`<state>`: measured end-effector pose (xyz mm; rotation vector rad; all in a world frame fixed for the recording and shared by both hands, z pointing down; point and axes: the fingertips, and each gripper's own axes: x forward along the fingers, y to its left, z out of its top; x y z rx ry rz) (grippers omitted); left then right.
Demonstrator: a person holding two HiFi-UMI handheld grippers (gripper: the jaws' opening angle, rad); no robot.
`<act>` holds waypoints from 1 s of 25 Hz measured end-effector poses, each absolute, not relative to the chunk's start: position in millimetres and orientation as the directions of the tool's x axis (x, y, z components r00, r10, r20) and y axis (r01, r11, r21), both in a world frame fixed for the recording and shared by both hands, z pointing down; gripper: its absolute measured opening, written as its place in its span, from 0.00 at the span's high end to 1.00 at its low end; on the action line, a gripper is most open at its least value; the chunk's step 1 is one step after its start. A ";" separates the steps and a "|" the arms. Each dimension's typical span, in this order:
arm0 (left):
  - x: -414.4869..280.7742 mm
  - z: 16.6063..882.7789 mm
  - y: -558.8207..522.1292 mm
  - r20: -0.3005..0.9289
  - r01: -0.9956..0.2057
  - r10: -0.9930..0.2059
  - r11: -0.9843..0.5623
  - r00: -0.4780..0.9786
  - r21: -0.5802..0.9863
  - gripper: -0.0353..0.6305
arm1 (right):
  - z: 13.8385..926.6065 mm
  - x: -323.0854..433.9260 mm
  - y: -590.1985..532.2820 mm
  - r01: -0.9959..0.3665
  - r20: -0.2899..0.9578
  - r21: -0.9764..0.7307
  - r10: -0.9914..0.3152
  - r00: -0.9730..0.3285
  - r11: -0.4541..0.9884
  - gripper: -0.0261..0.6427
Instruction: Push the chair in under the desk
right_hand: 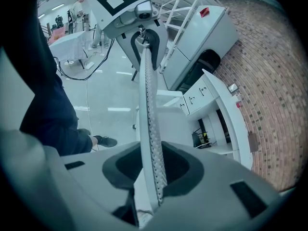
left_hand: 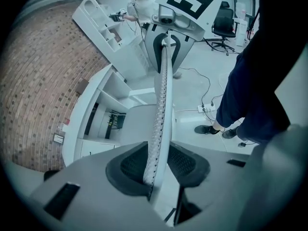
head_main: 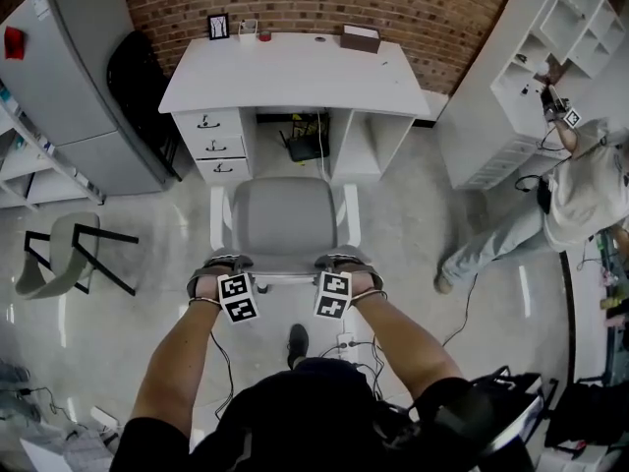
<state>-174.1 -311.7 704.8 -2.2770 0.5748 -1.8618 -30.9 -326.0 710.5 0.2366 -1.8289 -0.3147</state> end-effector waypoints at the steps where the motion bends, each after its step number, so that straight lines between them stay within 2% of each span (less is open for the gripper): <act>1: -174.6 705.5 -315.8 0.917 -0.203 -0.368 -0.920 0.154 -0.335 0.76 | 710.5 -31.4 -329.7 0.001 0.907 0.330 -0.317 -0.278 0.944 0.81; 11: -177.2 707.8 -348.2 0.936 -0.213 -0.330 -0.930 0.127 -0.299 0.76 | 710.4 -33.4 -359.5 0.022 0.891 0.347 -0.322 -0.321 0.938 0.82; 17: -174.2 708.6 -370.2 0.929 -0.212 -0.357 -0.920 0.103 -0.330 0.76 | 712.3 -28.9 -378.0 0.023 0.888 0.337 -0.309 -0.341 0.941 0.83; 25: -176.6 713.4 -383.2 0.938 -0.218 -0.334 -0.926 0.095 -0.308 0.76 | 717.9 -30.0 -390.8 0.030 0.891 0.329 -0.300 -0.341 0.944 0.86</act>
